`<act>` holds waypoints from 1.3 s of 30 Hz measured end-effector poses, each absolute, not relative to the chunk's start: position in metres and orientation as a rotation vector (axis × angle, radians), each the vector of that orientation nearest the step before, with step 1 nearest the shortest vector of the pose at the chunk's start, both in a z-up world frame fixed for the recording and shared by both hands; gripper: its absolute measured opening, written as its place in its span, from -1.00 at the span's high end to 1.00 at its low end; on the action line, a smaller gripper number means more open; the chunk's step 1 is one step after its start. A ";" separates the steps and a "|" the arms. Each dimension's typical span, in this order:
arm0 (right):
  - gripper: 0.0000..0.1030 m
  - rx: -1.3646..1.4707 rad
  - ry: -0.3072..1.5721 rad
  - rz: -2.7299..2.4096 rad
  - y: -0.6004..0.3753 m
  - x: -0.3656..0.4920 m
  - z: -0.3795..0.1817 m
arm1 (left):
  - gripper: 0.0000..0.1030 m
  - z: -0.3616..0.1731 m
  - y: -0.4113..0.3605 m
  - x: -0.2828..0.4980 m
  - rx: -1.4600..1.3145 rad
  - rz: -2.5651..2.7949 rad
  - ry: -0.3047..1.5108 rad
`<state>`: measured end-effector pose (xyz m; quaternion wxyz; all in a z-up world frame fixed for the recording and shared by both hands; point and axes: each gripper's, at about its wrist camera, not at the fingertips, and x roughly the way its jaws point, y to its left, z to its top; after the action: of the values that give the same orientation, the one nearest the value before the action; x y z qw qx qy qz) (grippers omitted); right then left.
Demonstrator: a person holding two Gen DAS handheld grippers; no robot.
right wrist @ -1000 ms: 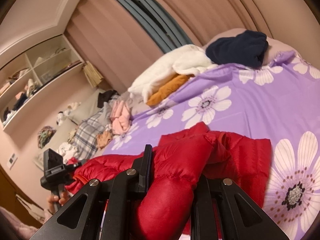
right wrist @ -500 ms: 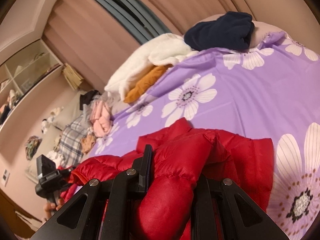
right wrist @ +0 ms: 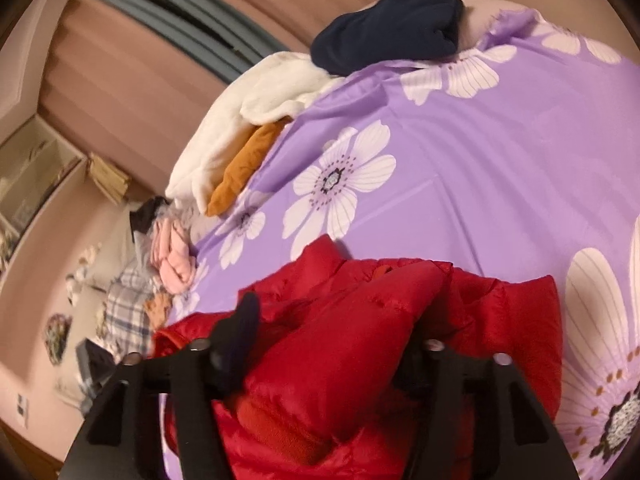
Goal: Fold large clothes
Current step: 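Open both tools and withdraw them from the folded jacket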
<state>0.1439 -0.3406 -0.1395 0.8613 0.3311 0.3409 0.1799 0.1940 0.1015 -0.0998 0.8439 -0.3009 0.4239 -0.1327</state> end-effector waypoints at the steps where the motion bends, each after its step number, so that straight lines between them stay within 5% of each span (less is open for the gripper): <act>1: -0.37 0.703 0.714 0.373 -0.341 0.145 -0.139 | 0.47 -0.101 0.102 0.195 -0.644 -0.274 0.897; 6: -0.50 0.729 0.699 0.367 -0.344 0.149 -0.133 | 0.28 -0.099 0.103 0.200 -0.678 -0.281 0.878; 11: -0.59 0.771 0.670 0.357 -0.354 0.149 -0.128 | -0.37 -0.084 0.110 0.200 -0.674 -0.253 0.814; 17: -0.61 0.706 0.643 0.269 -0.358 0.147 -0.121 | -0.38 -0.073 0.115 0.195 -0.619 -0.219 0.799; 26: -0.61 0.179 0.547 0.141 -0.314 0.115 -0.095 | -0.38 -0.070 0.093 0.167 -0.399 -0.199 0.818; 39: -0.60 -0.144 0.667 0.178 -0.250 0.100 -0.145 | -0.38 -0.113 0.042 0.143 -0.110 -0.180 0.931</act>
<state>0.0995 -0.2500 -0.1446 0.9385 -0.0706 0.3267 0.0870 0.1435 0.0418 -0.1132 0.8882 -0.0531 0.4481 -0.0865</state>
